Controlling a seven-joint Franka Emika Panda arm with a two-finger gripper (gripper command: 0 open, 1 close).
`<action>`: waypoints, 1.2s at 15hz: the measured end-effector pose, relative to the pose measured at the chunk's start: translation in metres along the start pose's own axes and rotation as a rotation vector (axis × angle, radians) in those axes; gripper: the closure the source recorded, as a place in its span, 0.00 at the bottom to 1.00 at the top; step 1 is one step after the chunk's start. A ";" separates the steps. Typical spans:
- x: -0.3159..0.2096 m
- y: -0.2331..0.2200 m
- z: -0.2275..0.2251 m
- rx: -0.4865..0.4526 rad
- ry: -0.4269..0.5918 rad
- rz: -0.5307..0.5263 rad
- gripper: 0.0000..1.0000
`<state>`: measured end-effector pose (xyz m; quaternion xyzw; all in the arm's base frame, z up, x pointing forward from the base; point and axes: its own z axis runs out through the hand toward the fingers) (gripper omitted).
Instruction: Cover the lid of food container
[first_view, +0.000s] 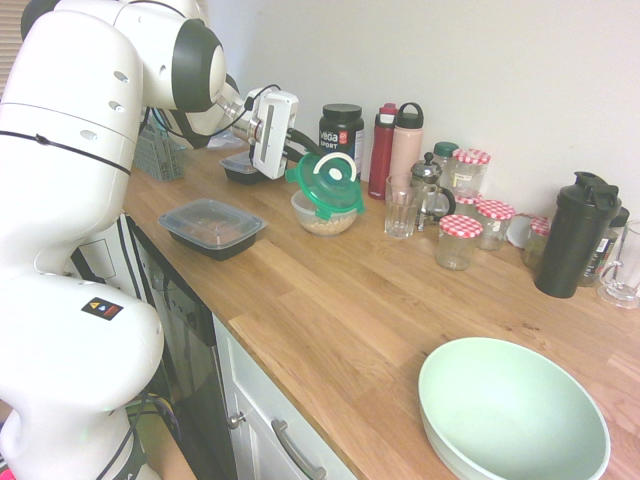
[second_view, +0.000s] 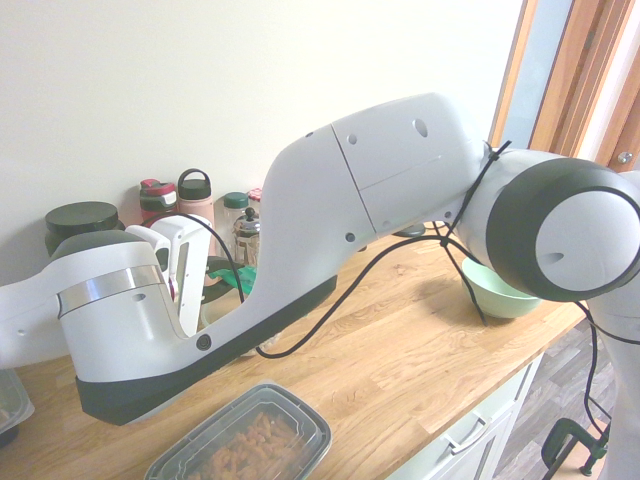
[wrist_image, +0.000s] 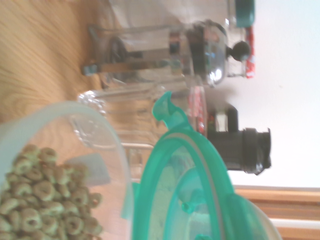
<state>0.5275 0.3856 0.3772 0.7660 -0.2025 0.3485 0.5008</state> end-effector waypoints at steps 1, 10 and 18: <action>-0.001 -0.001 -0.001 0.007 -0.007 -0.003 0.00; -0.006 0.003 -0.038 0.134 -0.179 -0.067 0.00; 0.097 0.061 0.038 0.344 -0.596 -0.079 0.00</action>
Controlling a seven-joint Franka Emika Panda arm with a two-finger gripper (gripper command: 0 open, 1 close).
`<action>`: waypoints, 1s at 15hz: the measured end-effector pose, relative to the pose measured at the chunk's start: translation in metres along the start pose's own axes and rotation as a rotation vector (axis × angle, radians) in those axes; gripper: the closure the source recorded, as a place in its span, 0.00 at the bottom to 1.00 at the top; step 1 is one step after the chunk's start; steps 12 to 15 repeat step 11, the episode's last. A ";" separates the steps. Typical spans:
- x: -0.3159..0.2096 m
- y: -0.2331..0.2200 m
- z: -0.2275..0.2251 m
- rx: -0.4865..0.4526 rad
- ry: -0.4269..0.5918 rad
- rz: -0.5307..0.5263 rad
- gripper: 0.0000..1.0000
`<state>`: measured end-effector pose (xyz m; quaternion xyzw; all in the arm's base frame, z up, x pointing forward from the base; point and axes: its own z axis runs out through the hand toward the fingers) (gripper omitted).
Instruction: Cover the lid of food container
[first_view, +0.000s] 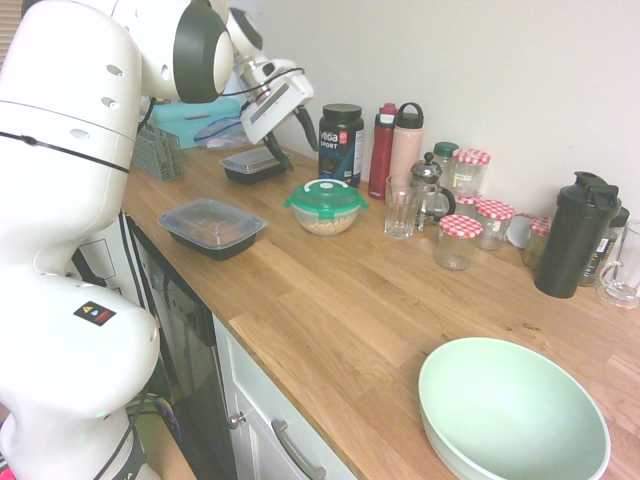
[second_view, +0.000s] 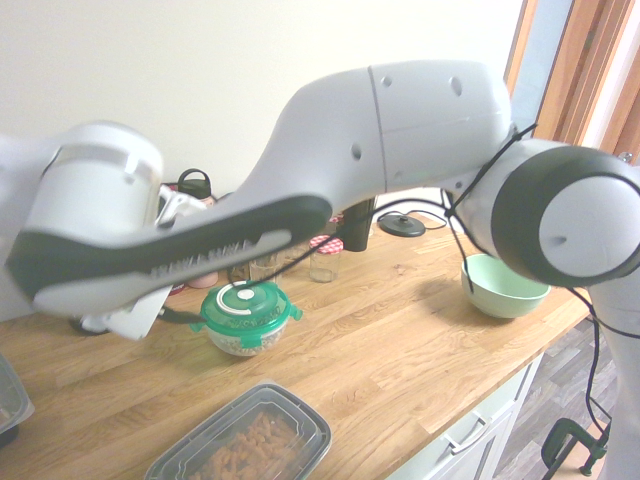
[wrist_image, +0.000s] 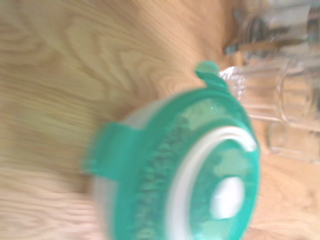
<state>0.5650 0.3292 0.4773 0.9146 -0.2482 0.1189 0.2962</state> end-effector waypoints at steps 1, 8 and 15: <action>0.031 0.027 0.019 0.039 -0.061 -0.015 0.00; 0.089 0.186 0.130 0.297 -0.492 -0.074 0.00; 0.065 0.230 0.132 0.266 -0.452 0.017 0.00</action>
